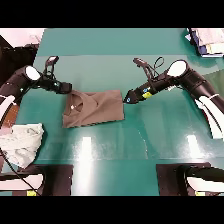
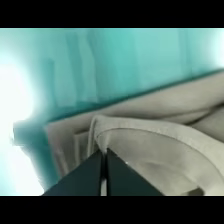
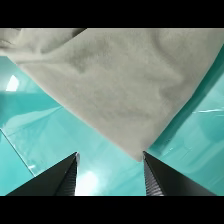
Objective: Fold the shirts.
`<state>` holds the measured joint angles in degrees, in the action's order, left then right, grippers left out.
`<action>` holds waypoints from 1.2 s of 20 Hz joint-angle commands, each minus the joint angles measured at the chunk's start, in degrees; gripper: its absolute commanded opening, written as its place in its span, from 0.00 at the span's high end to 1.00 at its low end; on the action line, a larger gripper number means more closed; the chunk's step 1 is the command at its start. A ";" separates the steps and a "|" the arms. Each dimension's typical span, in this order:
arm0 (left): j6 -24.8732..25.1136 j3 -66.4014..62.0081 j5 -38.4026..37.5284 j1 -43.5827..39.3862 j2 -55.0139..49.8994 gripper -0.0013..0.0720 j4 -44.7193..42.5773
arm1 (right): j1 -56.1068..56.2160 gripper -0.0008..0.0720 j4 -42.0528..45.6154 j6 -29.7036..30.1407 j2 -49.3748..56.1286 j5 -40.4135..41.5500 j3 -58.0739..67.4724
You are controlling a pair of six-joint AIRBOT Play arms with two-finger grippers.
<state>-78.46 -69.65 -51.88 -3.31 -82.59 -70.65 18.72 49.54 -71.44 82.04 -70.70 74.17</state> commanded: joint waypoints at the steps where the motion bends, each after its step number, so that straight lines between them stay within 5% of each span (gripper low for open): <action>1: -3.89 -3.41 0.44 0.02 0.11 0.95 -6.67 | -0.02 0.37 0.00 -1.51 0.02 0.13 -0.02; 5: -8.31 -2.99 -4.28 0.02 -1.29 0.95 -17.18 | -0.02 0.37 0.02 -3.19 0.02 0.37 -0.02; 6: -8.68 -2.78 -4.83 0.02 -1.44 0.84 -18.75 | -0.02 0.36 0.02 -3.69 0.02 0.70 -0.02; 7: -8.66 -2.95 -5.29 0.02 -1.44 0.36 -19.21 | -0.02 0.36 0.02 -4.70 0.02 1.22 -0.02; 8: -8.79 -3.76 -6.34 0.02 -1.44 0.10 -19.17 | -0.04 0.32 0.02 -5.29 0.02 1.81 -0.07; 10: -8.74 -6.95 -10.10 0.02 -1.40 0.17 -18.16 | -0.96 0.15 -0.02 -7.76 -0.04 2.73 -1.62; 14: -3.30 -12.52 -13.44 0.00 0.59 0.17 -4.70 | -6.03 0.12 -7.39 -8.57 0.02 10.29 -13.29; 15: -0.61 -12.61 -13.53 0.00 1.27 0.40 0.81 | -6.95 0.11 -10.93 -7.52 0.07 13.70 -16.13; 16: 2.03 -12.61 -13.79 0.00 1.60 0.82 5.66 | -7.50 0.11 -13.99 -5.22 0.46 16.59 -18.27; 17: 4.02 -12.61 -13.81 0.00 1.60 0.92 9.53 | -7.52 0.11 -16.63 -3.48 1.36 18.05 -19.37; 24: 5.42 -12.61 -17.46 0.02 1.57 0.92 14.53 | -0.07 0.11 -29.59 3.06 16.31 18.18 -10.62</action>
<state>-74.32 -82.13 -67.20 -3.36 -81.10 -58.98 15.62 25.89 -70.87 92.86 -53.49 60.23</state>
